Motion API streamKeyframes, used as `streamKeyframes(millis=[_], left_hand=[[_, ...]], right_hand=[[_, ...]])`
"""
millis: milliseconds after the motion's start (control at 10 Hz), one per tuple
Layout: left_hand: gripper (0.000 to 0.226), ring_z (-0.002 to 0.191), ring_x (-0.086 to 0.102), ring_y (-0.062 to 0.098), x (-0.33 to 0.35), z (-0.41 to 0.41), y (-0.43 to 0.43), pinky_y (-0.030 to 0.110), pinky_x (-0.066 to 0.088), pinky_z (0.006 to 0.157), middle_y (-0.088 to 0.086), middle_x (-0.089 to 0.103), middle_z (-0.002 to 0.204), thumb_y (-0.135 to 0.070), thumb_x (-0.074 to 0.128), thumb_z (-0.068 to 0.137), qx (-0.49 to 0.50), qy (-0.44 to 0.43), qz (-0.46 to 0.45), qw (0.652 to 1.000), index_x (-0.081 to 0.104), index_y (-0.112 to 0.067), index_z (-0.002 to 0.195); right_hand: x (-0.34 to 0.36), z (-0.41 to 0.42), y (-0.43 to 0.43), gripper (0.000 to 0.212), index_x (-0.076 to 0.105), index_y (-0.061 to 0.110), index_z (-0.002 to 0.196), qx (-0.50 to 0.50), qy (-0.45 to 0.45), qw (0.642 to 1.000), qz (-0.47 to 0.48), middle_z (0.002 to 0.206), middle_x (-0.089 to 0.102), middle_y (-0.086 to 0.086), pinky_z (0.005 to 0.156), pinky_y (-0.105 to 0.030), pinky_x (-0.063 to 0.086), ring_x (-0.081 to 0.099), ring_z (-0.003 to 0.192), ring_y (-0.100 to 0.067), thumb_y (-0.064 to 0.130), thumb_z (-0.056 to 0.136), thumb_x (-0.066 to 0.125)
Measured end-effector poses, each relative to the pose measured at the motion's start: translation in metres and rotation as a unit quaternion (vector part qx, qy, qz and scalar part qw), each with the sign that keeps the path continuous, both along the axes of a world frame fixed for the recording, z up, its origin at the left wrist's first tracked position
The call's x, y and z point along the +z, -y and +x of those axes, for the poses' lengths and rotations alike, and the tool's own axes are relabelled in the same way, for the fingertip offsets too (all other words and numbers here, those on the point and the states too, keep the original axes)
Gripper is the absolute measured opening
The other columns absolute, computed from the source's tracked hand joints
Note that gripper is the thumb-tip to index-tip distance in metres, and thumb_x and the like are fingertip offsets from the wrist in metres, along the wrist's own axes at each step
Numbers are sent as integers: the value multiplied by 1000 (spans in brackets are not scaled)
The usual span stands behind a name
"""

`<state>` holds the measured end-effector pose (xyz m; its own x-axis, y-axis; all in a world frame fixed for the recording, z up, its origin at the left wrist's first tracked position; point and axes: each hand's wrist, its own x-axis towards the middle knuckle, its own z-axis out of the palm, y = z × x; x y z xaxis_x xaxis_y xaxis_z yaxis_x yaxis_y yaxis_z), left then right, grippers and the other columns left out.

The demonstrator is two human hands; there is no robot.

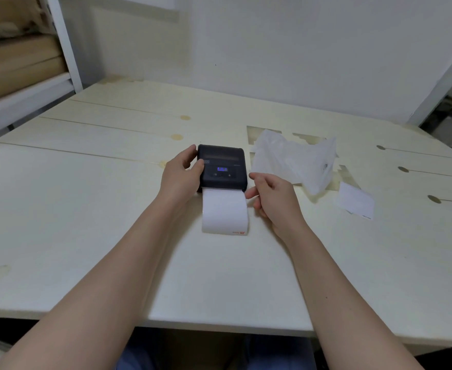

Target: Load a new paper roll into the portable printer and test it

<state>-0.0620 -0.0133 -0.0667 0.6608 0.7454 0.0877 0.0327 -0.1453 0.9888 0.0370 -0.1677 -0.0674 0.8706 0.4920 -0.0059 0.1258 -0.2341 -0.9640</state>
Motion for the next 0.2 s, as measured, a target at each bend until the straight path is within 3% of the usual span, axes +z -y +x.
streamKeyframes(millis=[100, 200], left_hand=[[55, 138, 43, 12, 4, -2, -2, 35, 35, 114, -4, 42, 154, -24, 51, 99, 12, -39, -27, 999, 35, -20, 151], [56, 133, 49, 16, 1, -12, -2, 38, 37, 112, -1, 45, 152, -25, 52, 99, 41, -68, -27, 996, 35, -22, 151]], right_hand=[[2, 0, 0, 26, 68, 22, 113, 1, -4, 1000, -9, 73, 70, 5, 49, -21, 38, 49, 47, -6, 26, 98, 48], [1, -1, 8, 24, 69, 23, 112, 0, -3, 1000, -10, 72, 70, 7, 48, -19, 38, 49, 47, -6, 27, 98, 49]])
